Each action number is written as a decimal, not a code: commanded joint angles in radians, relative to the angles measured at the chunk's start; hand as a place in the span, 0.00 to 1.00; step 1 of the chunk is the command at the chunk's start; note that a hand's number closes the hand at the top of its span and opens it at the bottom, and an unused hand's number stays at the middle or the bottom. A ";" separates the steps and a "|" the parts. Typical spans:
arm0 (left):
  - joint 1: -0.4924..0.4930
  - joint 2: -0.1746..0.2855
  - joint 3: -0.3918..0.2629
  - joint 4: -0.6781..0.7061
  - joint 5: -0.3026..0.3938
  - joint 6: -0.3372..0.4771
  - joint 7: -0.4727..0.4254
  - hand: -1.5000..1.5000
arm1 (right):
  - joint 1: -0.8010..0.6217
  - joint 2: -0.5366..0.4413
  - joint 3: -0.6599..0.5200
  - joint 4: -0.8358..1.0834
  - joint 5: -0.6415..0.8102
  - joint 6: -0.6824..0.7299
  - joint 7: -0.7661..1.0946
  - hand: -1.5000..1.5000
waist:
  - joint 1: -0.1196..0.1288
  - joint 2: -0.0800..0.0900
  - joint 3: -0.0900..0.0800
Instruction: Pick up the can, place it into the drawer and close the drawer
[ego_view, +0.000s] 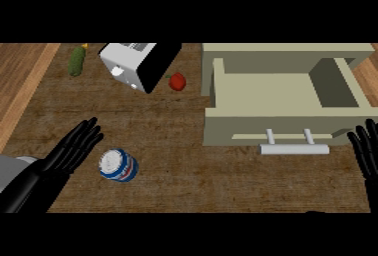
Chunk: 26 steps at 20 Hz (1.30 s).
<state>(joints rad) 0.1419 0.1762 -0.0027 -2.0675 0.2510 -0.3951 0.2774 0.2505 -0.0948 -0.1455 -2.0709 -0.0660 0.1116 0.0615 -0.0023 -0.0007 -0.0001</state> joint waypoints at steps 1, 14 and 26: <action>0.024 -0.034 -0.016 0.118 -0.094 -0.035 -0.129 0.00 | -0.025 0.006 -0.004 -0.081 -0.005 -0.031 0.116 0.00 | 0.001 0.000 0.000; -0.067 -0.068 0.022 0.408 -0.242 -0.019 -0.350 0.00 | -0.027 0.025 -0.045 0.088 0.016 0.043 -0.067 0.00 | 0.000 0.001 0.000; -0.024 -0.014 0.097 0.588 -0.298 -0.058 -0.549 0.00 | 0.003 0.030 -0.078 -0.020 -0.006 0.067 0.001 0.00 | 0.000 0.000 0.000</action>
<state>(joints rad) 0.0836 0.1581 0.0876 -1.5393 -0.0094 -0.4474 -0.1791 0.2430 -0.0672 -0.2136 -2.0538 -0.0663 0.1744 0.0393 -0.0025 -0.0003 0.0000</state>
